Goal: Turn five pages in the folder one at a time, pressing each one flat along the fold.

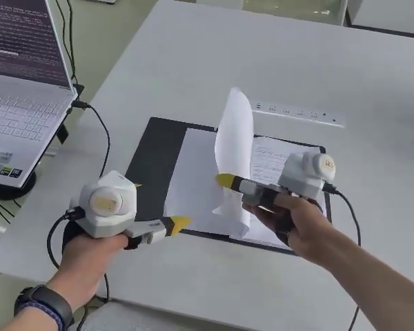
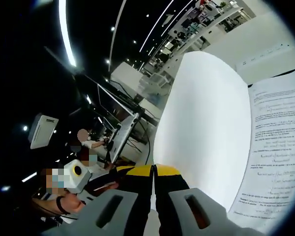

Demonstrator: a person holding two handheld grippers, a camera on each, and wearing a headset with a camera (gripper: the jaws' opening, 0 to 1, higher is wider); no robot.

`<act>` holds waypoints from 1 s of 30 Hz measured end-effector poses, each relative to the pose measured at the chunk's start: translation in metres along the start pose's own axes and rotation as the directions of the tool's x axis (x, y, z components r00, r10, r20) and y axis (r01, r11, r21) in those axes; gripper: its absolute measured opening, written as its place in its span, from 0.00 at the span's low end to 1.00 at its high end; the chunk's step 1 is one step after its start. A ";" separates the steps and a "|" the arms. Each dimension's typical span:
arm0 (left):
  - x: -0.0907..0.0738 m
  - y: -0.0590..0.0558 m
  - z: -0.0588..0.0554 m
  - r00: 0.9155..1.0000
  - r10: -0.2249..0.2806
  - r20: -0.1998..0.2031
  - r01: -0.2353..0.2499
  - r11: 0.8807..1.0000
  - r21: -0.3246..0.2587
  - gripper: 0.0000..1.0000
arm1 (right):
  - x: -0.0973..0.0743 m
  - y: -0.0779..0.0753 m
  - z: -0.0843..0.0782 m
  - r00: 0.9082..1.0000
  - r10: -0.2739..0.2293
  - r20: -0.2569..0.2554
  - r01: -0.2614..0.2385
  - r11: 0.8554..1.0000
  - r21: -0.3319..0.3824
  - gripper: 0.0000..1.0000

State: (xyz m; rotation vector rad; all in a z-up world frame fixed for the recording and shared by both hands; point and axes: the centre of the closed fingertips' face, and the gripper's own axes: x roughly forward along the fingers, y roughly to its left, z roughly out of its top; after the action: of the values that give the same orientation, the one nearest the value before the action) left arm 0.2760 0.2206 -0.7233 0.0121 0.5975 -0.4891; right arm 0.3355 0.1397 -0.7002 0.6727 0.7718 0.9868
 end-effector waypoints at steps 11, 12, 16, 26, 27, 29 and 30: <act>-0.001 0.004 -0.002 1.000 -0.002 0.002 0.002 1.000 -0.013 0.75 | 0.032 -0.013 -0.011 0.999 -0.013 -0.053 0.015 0.999 0.040 0.00; -0.001 0.004 -0.003 1.000 -0.003 -0.002 0.003 1.000 -0.016 0.75 | 0.035 -0.014 -0.013 0.998 -0.012 -0.058 0.015 0.999 0.053 0.00; 0.000 0.008 -0.006 1.000 -0.001 -0.004 0.001 0.999 -0.035 0.75 | 0.047 -0.018 -0.020 0.997 -0.011 -0.081 0.016 0.998 0.054 0.00; -0.002 0.006 -0.012 1.000 -0.002 -0.030 0.002 1.000 -0.009 0.75 | 0.072 -0.021 -0.042 0.990 -0.018 -0.139 0.029 0.996 0.083 0.00; -0.002 0.006 -0.012 1.000 -0.002 -0.031 0.002 1.000 -0.006 0.75 | 0.076 -0.022 -0.043 0.990 -0.017 -0.140 0.030 0.995 0.090 0.00; -0.002 0.005 -0.014 0.999 -0.002 -0.043 0.002 1.000 0.005 0.75 | 0.081 -0.024 -0.045 0.990 -0.020 -0.140 0.034 0.994 0.103 0.00; -0.002 0.004 -0.013 0.999 -0.005 -0.042 0.005 1.000 0.007 0.75 | 0.082 -0.025 -0.046 0.990 -0.022 -0.138 0.037 0.994 0.106 0.00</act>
State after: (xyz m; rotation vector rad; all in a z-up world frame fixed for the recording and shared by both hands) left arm 0.2691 0.2269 -0.7338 0.0278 0.6371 -0.4967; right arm 0.3374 0.2111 -0.7669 0.6900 0.9591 0.9767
